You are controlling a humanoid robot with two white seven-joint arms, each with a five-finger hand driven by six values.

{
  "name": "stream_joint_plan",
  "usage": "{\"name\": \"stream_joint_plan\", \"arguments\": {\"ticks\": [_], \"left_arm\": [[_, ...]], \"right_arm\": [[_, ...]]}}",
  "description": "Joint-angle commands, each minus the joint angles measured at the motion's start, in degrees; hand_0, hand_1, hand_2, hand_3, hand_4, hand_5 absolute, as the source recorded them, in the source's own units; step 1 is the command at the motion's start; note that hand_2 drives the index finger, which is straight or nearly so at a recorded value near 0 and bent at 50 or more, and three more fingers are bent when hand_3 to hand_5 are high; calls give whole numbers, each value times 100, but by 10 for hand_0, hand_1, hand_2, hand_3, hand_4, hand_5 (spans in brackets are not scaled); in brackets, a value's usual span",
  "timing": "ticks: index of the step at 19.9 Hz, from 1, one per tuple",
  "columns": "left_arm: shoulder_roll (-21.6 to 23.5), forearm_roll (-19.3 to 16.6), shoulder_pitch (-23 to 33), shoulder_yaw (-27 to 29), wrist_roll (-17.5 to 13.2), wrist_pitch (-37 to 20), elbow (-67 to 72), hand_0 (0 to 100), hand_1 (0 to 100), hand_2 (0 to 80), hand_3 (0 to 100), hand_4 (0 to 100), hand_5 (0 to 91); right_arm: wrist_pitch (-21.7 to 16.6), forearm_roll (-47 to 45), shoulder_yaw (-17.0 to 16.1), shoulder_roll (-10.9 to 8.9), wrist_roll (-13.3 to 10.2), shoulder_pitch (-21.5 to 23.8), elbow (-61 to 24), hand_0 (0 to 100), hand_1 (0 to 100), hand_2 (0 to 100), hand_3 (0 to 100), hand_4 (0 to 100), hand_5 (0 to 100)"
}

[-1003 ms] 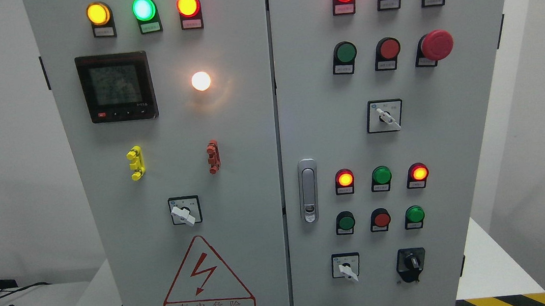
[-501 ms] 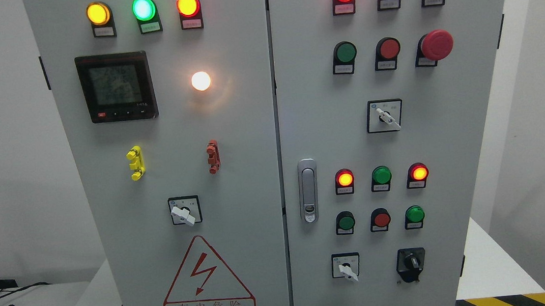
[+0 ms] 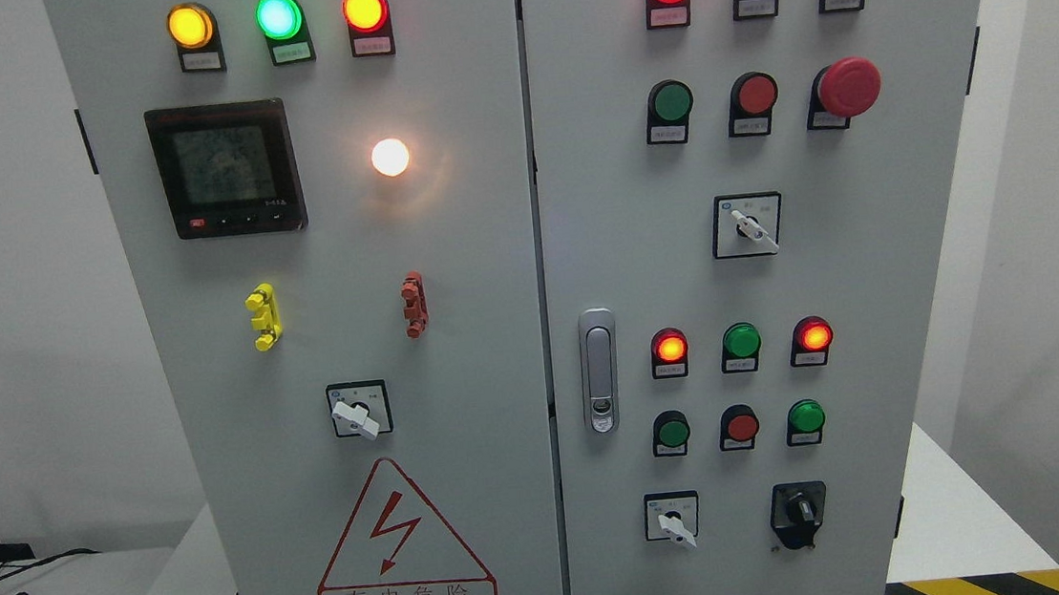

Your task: Trip black knob to open circuit

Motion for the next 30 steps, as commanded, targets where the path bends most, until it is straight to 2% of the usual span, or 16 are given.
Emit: {"name": "stream_joint_plan", "arguments": {"ticks": [1, 8, 11, 13, 16, 18, 22, 26, 30], "left_arm": [[-4, -176, 0, 0, -5, 2, 4, 120, 389, 0, 0, 0, 0], [4, -176, 0, 0, -5, 2, -5, 120, 389, 0, 0, 0, 0], [-4, -176, 0, 0, -5, 2, 4, 120, 389, 0, 0, 0, 0], [4, -176, 0, 0, -5, 2, -4, 120, 389, 0, 0, 0, 0], [4, -176, 0, 0, -5, 2, -4, 120, 389, 0, 0, 0, 0], [-4, -176, 0, 0, -5, 2, -5, 120, 389, 0, 0, 0, 0], [-4, -176, 0, 0, -5, 2, -5, 120, 389, 0, 0, 0, 0], [-4, -176, 0, 0, -5, 2, 4, 120, 389, 0, 0, 0, 0], [-4, -176, 0, 0, -5, 2, 4, 120, 389, 0, 0, 0, 0]], "right_arm": [[389, 27, 182, 107, 20, -658, -557, 260, 557, 285, 594, 655, 776], [1382, 475, 630, 133, 12, -1248, -548, 235, 613, 295, 605, 671, 793], [1900, 650, 771, 264, 3, -1511, -513, 189, 664, 299, 611, 677, 820], [2182, 756, 885, 274, -15, -1661, -486, 174, 680, 300, 624, 681, 826], [2324, 861, 1008, 274, -50, -1802, -346, 164, 700, 304, 648, 712, 865], [2429, 1098, 1096, 352, -67, -1916, -214, 162, 706, 309, 666, 739, 894], [2745, 1187, 1254, 484, -322, -2197, -47, 144, 716, 349, 718, 796, 956], [2957, 1354, 1299, 546, -349, -2355, 84, 153, 731, 373, 733, 818, 960], [2992, 1529, 1343, 607, -533, -2452, 199, 164, 732, 392, 739, 821, 963]]}}
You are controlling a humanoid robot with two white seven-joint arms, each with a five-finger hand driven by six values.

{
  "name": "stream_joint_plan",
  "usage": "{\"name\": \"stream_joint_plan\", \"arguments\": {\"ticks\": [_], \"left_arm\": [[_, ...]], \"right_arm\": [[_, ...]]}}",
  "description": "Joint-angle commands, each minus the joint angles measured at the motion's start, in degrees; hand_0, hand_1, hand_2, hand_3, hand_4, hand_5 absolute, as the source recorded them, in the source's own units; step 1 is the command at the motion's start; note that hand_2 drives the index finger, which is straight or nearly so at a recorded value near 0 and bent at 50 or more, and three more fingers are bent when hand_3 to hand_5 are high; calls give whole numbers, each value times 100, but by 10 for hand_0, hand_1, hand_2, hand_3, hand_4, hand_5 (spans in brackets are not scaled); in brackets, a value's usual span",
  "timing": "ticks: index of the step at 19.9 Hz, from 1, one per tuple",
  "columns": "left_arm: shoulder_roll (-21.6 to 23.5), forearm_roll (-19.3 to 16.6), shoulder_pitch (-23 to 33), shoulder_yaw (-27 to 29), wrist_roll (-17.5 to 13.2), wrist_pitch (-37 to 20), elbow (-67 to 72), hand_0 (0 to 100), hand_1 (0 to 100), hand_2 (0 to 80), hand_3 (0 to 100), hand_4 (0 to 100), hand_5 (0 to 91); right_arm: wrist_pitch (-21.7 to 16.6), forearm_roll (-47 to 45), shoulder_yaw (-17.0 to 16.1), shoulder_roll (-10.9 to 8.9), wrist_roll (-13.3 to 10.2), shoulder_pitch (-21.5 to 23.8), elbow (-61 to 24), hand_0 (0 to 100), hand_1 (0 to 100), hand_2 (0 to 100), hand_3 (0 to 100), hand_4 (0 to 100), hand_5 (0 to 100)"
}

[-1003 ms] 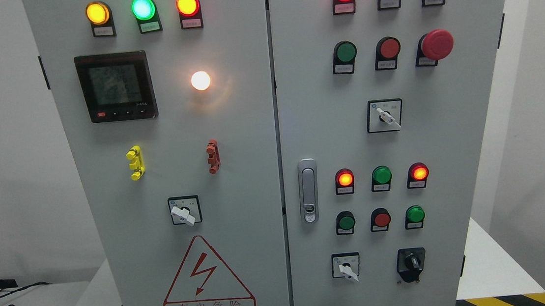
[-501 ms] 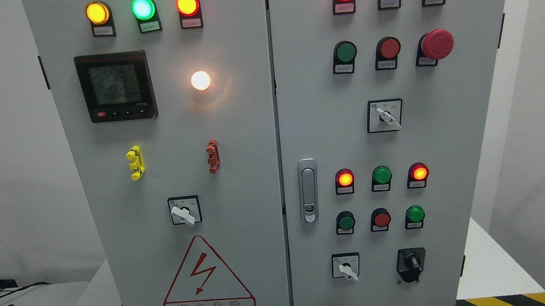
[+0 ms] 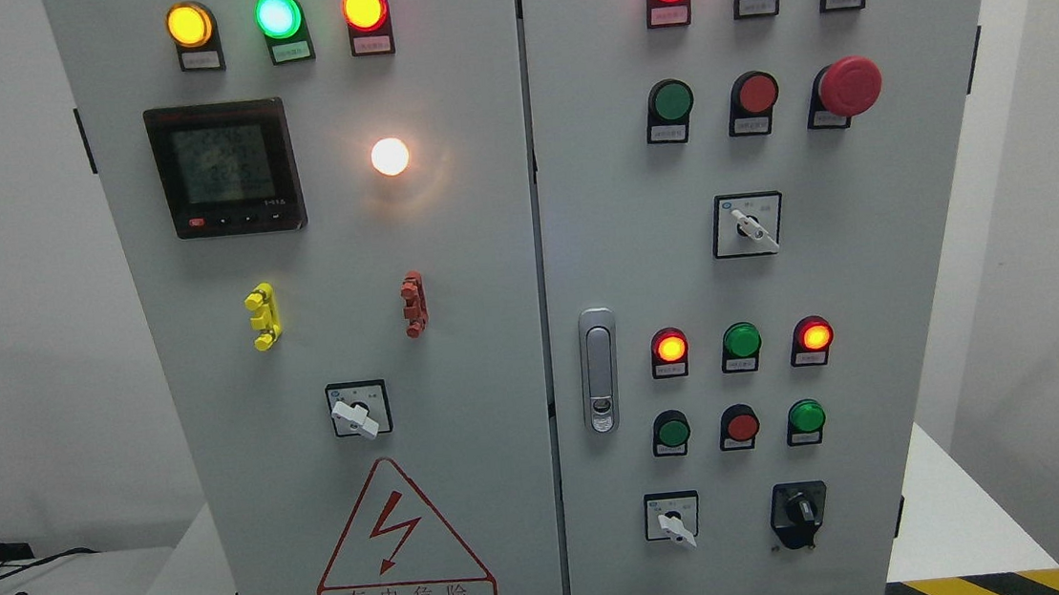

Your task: Trip black knob to open circuit

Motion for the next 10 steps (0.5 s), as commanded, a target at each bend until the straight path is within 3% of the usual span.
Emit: {"name": "stream_joint_plan", "arguments": {"ticks": [1, 4, 10], "left_arm": [[4, -176, 0, 0, -5, 2, 6, 120, 389, 0, 0, 0, 0], [4, -176, 0, 0, -5, 2, -3, 120, 389, 0, 0, 0, 0], [-5, -176, 0, 0, -5, 2, 6, 120, 389, 0, 0, 0, 0]], "right_arm": [[100, 324, 293, 236, -120, -243, 294, 168, 734, 402, 750, 825, 966], [337, 448, 389, 289, -129, -314, 320, 177, 736, 432, 774, 835, 969], [364, 536, 460, 289, -366, -515, 530, 251, 738, 453, 784, 848, 973]]}}
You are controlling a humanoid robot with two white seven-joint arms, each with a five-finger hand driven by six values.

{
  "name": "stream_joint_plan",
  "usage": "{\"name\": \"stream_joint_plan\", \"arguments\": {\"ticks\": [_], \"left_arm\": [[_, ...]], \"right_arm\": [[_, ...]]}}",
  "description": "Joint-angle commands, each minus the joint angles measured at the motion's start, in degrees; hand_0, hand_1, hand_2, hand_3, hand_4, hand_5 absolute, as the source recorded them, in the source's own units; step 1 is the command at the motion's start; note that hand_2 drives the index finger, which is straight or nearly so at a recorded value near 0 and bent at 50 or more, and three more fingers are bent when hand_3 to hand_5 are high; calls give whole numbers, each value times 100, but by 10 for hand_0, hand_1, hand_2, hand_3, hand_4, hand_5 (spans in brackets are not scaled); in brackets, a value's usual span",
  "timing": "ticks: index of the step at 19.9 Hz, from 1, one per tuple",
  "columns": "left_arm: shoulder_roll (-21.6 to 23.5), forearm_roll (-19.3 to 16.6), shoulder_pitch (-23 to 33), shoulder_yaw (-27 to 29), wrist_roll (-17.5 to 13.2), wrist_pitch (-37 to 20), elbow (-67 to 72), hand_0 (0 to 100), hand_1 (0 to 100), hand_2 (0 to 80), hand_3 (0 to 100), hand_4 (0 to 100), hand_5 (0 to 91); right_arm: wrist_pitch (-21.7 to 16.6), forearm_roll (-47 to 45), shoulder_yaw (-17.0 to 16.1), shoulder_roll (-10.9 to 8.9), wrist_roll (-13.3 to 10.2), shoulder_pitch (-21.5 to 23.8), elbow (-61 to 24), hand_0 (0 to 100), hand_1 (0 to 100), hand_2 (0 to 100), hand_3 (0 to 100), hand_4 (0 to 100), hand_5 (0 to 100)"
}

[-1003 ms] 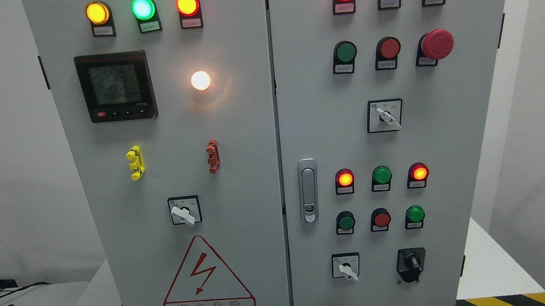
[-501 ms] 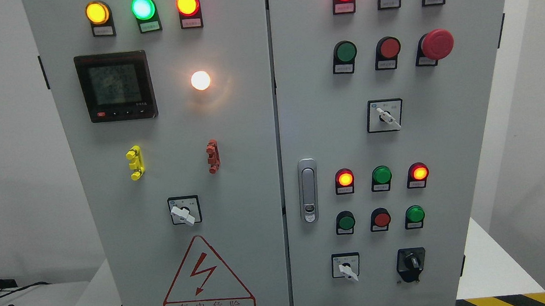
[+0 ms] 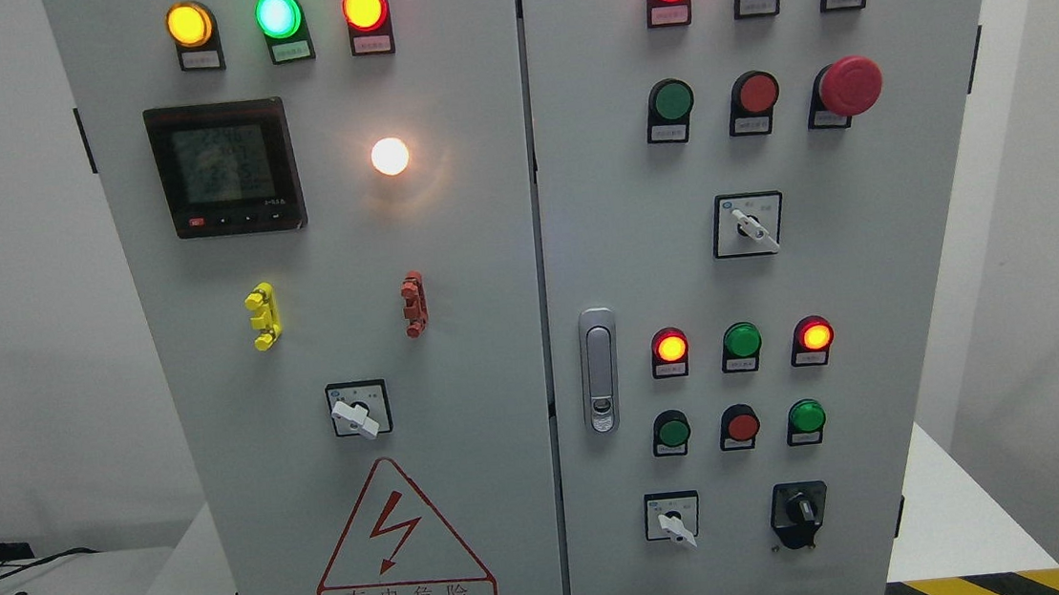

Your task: Trip black knob to open circuit

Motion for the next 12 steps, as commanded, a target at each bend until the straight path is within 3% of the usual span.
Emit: {"name": "stream_joint_plan", "arguments": {"ticks": [1, 12], "left_arm": [[-5, -176, 0, 0, -5, 2, -3, 120, 389, 0, 0, 0, 0], [-5, -176, 0, 0, -5, 2, -3, 120, 389, 0, 0, 0, 0]], "right_arm": [[28, 181, 215, 123, -108, -280, 398, 255, 738, 456, 787, 848, 973], [159, 182, 136, 150, -311, -729, 908, 261, 737, 465, 802, 853, 975]]}}
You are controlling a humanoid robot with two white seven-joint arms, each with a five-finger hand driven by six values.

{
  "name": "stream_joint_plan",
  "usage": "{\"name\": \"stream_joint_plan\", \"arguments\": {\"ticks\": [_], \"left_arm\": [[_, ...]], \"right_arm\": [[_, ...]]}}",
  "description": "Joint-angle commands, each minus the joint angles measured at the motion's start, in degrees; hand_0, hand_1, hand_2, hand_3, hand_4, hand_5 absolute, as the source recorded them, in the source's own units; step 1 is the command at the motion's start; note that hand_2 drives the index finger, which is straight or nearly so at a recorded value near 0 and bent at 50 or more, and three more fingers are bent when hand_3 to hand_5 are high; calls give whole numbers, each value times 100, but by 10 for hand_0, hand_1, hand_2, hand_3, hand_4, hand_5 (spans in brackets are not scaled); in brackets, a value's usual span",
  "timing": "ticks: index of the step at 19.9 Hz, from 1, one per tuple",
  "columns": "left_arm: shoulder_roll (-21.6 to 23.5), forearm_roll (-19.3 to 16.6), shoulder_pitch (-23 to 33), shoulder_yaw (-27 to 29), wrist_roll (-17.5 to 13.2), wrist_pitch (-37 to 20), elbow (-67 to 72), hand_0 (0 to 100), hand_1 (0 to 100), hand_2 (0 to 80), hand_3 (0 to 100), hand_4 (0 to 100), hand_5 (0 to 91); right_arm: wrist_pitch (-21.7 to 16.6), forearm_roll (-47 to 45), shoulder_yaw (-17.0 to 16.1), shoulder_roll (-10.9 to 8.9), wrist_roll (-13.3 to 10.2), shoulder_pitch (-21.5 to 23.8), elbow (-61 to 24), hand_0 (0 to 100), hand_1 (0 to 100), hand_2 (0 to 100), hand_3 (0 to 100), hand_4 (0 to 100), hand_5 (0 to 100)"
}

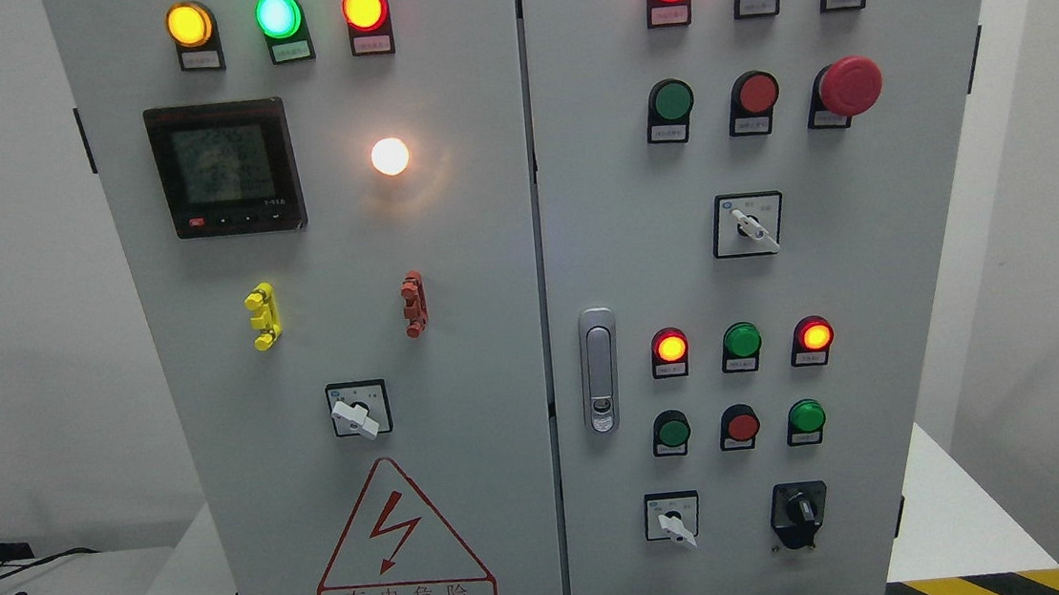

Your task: Trip black knob to open circuit

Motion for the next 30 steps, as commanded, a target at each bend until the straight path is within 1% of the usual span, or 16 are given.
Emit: {"name": "stream_joint_plan", "arguments": {"ticks": [1, 4, 14, 24, 30], "left_arm": [[4, -176, 0, 0, -5, 2, -3, 120, 389, 0, 0, 0, 0], [-5, -176, 0, 0, -5, 2, 6, 120, 389, 0, 0, 0, 0], [-5, -176, 0, 0, -5, 2, -3, 120, 389, 0, 0, 0, 0], [-5, -176, 0, 0, -5, 2, 6, 120, 389, 0, 0, 0, 0], [-5, -176, 0, 0, -5, 2, -3, 120, 389, 0, 0, 0, 0]], "right_arm": [[15, 21, 18, 67, -69, -199, 472, 262, 737, 466, 804, 853, 975], [15, 13, -44, 68, -69, -252, 604, 263, 736, 466, 806, 854, 976], [76, -31, -377, 76, -69, -717, 1026, 268, 732, 460, 819, 855, 976], [76, -40, -413, 76, -78, -973, 1334, 270, 730, 455, 825, 857, 976], [76, -49, -597, 68, -69, -1166, 1483, 271, 727, 453, 827, 858, 977]]}}
